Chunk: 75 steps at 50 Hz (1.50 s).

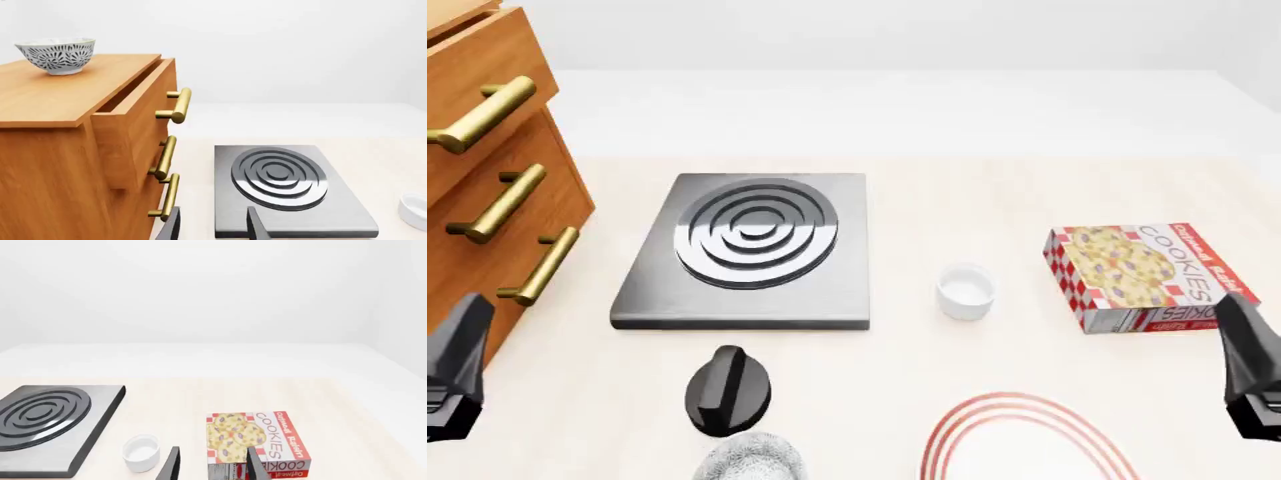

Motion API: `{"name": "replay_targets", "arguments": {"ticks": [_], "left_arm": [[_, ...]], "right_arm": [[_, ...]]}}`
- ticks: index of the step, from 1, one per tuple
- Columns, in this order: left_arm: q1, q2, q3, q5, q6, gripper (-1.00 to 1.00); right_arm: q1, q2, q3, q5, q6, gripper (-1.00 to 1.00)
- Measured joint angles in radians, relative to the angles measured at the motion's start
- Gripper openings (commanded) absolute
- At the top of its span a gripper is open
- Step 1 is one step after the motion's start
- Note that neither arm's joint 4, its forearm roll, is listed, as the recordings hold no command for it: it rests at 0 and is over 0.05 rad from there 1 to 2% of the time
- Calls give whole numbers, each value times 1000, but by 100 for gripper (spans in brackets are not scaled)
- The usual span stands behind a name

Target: Pick the akita bowl on the wooden cabinet and place it on the plate.

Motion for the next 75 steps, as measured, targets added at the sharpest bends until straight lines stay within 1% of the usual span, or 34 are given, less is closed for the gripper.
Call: {"name": "replay_targets", "arguments": {"ticks": [22,31,39,49,57,64,75], "left_arm": [[11,2,-29,36,-11,100],[9,10,-98,95,-24,100],[-8,52,-220,179,-48,100],[-36,104,-415,318,-90,100],[-51,173,-563,410,-123,100],[-53,250,-675,465,-162,100],[-45,355,-827,513,-209,100]], "right_arm": [[0,16,-2,-13,2,100],[0,21,-3,-17,2,100],[0,15,-3,-12,3,100],[-1,4,-3,0,3,100],[-1,0,-4,5,3,100],[-1,-2,-4,6,3,100],[-1,-3,-4,8,3,100]]}}
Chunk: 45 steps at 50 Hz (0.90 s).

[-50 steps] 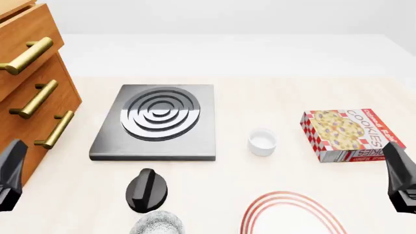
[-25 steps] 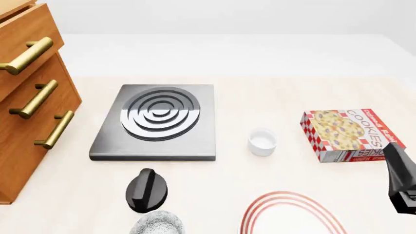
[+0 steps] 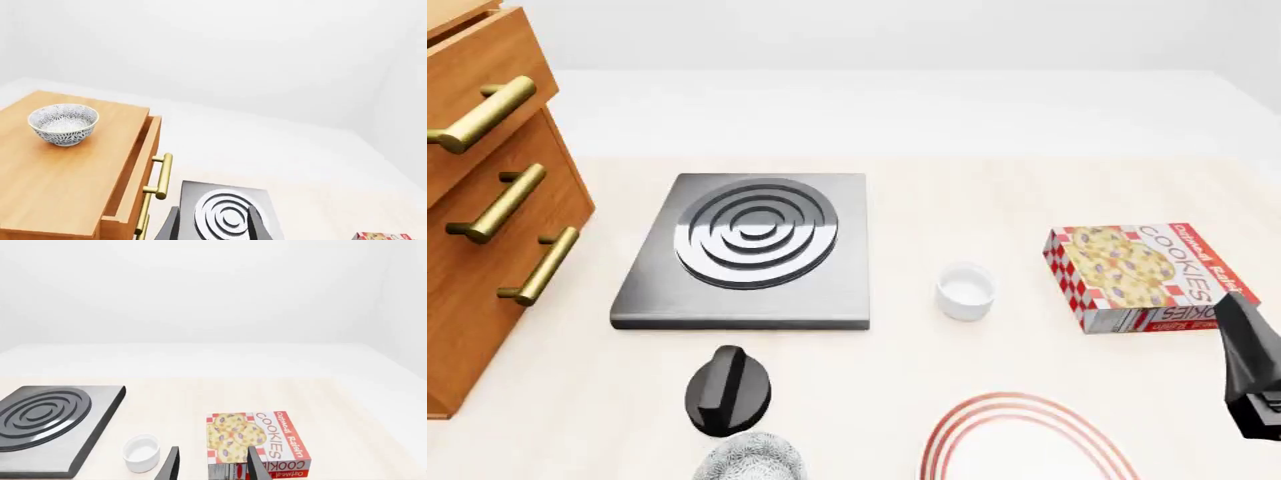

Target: Pick the akita bowl on the wooden cabinet and place it on the plate.

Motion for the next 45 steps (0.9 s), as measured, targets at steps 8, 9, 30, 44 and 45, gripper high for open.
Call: {"name": "replay_targets", "arguments": {"ticks": [8,9,30,44,45], "left_arm": [[6,61,-104,30,-32,100],[7,68,-116,34,-36,100],[70,214,-377,102,-134,100],[176,286,-432,104,-186,100],[184,291,-436,104,-189,100]], "right_arm": [[0,0,0,0,0,100],[0,0,0,0,0,100],[0,-1,0,1,0,100],[0,-1,0,1,0,100],[0,-1,0,1,0,100]]}}
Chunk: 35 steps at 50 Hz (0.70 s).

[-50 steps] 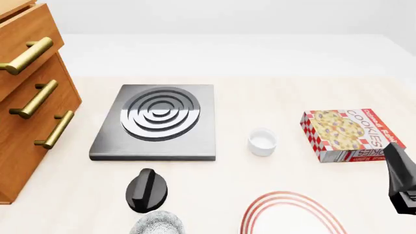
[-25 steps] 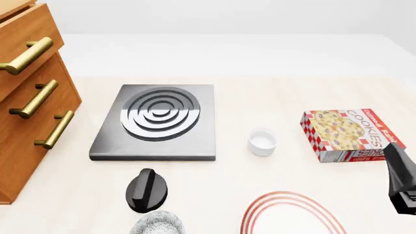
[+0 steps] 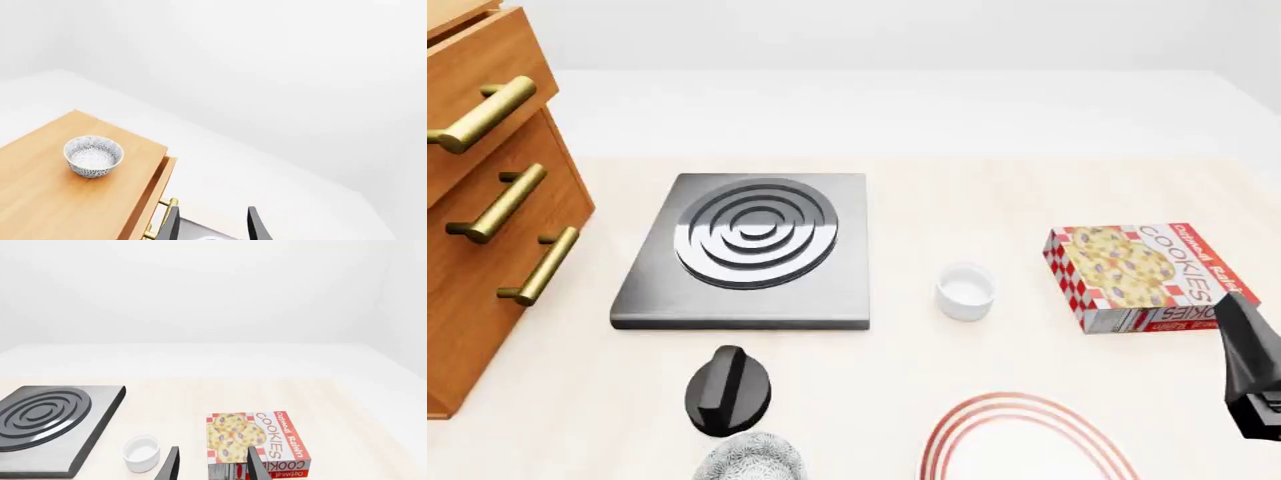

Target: Pick the akita bowl on the wooden cabinet and place it on the plate.

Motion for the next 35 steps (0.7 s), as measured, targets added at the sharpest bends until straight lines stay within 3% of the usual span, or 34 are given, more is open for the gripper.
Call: {"name": "replay_targets", "arguments": {"ticks": [19,35], "left_arm": [[126,132,-131,23,-51,100],[230,208,-160,-3,-87,100]], "right_arm": [[0,0,0,0,0,100],[0,0,0,0,0,100]]}}
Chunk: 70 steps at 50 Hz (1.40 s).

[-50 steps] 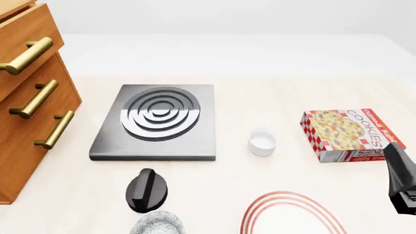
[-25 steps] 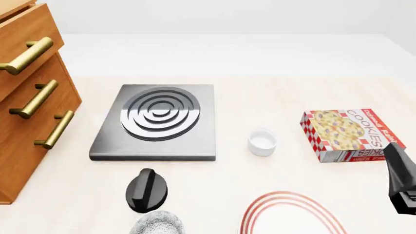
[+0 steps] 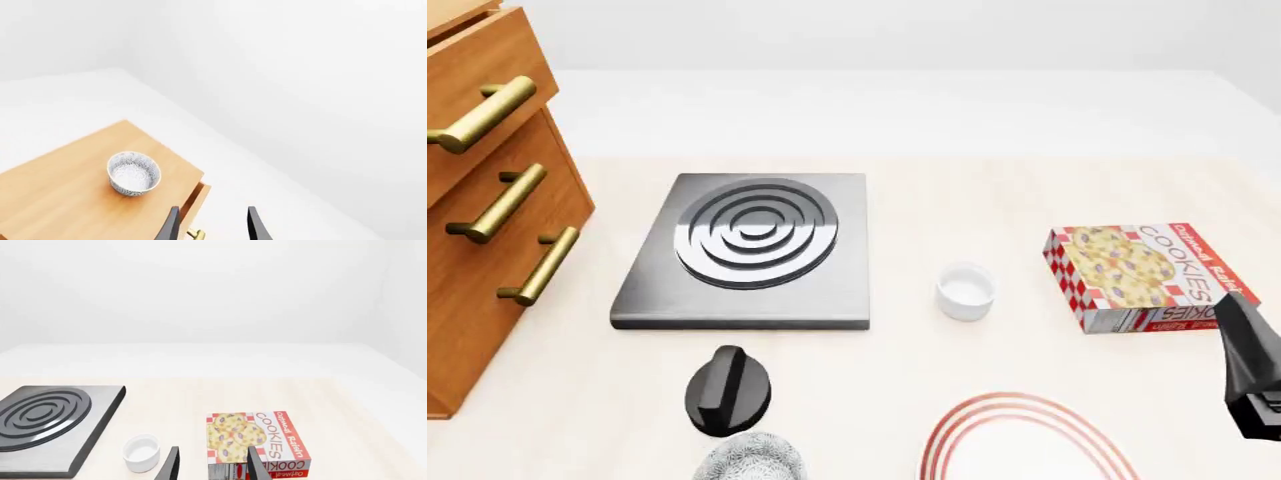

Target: Pick the akita bowl on the wooden cabinet and place it on the plate.

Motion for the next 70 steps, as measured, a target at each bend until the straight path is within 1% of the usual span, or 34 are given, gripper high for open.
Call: {"name": "replay_targets", "arguments": {"ticks": [18,33,70], "left_arm": [[99,46,-21,-22,-34,100],[168,93,-34,-50,-48,100],[329,185,1,-143,-70,100]], "right_arm": [[0,0,0,0,0,100],[0,0,0,0,0,100],[0,0,0,0,0,100]]}}
